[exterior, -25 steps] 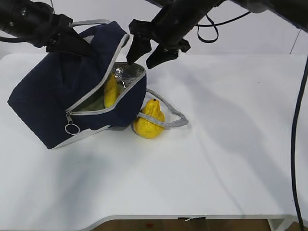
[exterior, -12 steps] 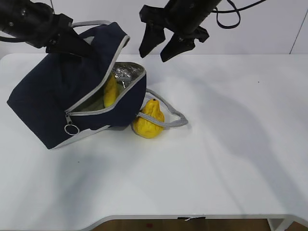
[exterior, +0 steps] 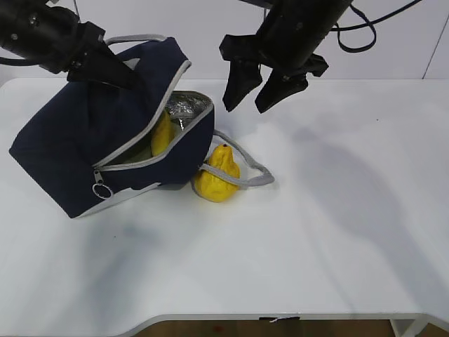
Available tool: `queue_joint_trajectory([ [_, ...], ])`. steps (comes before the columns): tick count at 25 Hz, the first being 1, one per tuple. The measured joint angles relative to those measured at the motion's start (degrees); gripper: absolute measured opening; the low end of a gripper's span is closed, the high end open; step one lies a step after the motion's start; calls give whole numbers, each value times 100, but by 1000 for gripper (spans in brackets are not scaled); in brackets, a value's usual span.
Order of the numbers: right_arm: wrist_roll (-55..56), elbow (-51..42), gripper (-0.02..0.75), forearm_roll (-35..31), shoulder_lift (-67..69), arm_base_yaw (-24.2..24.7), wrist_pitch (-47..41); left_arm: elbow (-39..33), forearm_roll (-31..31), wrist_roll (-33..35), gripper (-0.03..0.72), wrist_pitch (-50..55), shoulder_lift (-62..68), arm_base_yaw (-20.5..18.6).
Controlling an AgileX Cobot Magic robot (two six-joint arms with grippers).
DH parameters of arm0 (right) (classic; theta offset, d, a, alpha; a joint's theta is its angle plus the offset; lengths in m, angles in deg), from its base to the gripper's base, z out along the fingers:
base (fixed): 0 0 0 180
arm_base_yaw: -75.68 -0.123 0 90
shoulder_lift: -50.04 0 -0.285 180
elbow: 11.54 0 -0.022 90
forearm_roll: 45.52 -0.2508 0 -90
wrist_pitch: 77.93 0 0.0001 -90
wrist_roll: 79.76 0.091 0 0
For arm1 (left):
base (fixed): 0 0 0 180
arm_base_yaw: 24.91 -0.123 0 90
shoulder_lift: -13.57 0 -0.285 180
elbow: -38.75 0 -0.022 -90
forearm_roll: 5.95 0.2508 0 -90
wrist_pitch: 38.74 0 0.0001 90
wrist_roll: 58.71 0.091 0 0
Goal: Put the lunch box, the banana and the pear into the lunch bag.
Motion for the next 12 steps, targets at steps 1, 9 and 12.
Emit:
queue_joint_trajectory([
  [1,-30,0,471,69,0,-49,0,0,0,0,-7,12,0,0],
  [9,-158,0,471,440,378,-265,0,0,10,0,-7,45,0,0],
  [12,-211,-11,471,507,559,-265,0,0,10,0,-7,55,0,0],
])
